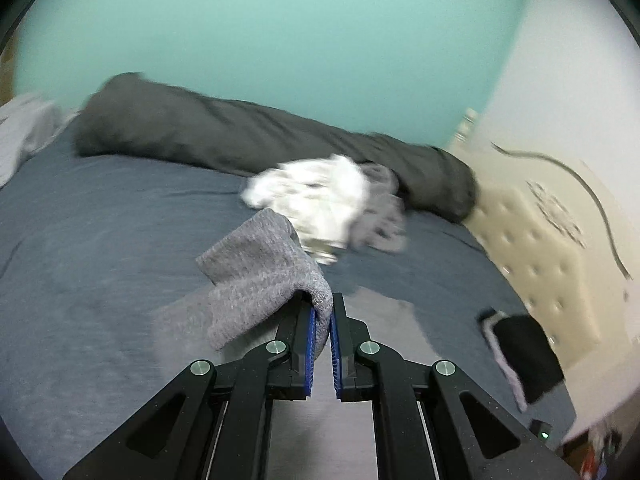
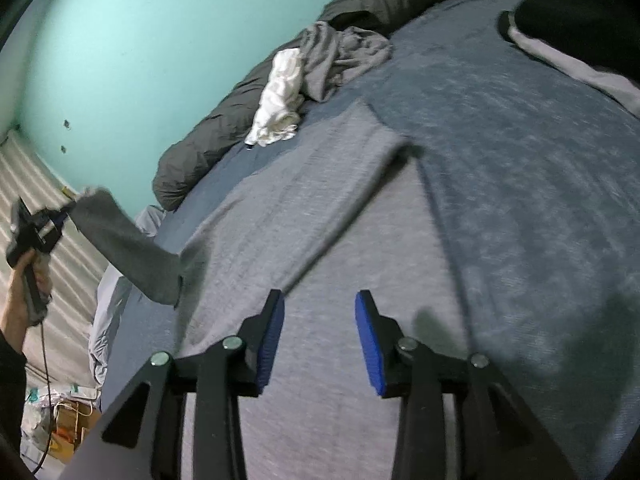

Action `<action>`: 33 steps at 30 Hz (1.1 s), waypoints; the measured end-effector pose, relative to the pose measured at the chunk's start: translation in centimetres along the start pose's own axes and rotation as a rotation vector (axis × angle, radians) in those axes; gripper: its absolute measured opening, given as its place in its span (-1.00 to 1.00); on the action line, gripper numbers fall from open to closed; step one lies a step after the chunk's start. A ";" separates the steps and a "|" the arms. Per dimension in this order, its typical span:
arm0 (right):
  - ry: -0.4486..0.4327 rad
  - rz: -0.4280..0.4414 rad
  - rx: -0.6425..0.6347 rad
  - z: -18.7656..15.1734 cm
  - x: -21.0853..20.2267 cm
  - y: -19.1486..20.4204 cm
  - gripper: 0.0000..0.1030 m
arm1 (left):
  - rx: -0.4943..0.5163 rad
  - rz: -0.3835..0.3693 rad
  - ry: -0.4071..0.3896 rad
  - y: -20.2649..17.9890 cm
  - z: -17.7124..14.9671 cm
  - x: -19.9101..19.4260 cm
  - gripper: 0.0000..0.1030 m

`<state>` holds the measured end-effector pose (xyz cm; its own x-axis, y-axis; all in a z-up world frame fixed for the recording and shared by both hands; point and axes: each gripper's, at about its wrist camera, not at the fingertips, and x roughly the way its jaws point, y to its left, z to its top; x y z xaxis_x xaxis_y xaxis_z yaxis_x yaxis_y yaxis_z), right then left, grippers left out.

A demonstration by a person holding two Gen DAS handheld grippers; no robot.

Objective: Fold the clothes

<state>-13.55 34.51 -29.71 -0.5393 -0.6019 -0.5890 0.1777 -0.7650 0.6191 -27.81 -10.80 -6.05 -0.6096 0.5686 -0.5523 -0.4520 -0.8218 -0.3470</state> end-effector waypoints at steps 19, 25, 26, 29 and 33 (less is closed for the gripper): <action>-0.009 0.044 0.089 0.7 -2.2 -2.7 -0.16 | 0.283 -0.180 0.484 -18.2 -22.7 15.6 -0.84; 0.035 0.051 0.074 0.4 -0.9 -2.1 -0.15 | 0.248 -0.191 0.498 -16.5 -24.6 14.9 -0.40; 0.037 0.053 0.071 0.5 -0.7 -1.9 -0.15 | 0.247 -0.196 0.490 -16.3 -24.5 14.6 -0.15; 0.042 0.058 0.061 0.6 -0.2 -1.3 -0.12 | 0.261 -0.193 0.478 -15.8 -24.3 13.6 -0.09; 0.059 0.060 0.051 0.6 0.6 -0.4 -0.06 | 0.247 -0.151 0.472 -14.1 -23.9 12.7 -0.09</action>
<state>-14.42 34.61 -30.05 -0.4789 -0.6601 -0.5788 0.1654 -0.7153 0.6790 -13.61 7.04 -26.30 -0.1935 0.5541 -0.8096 -0.6858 -0.6665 -0.2923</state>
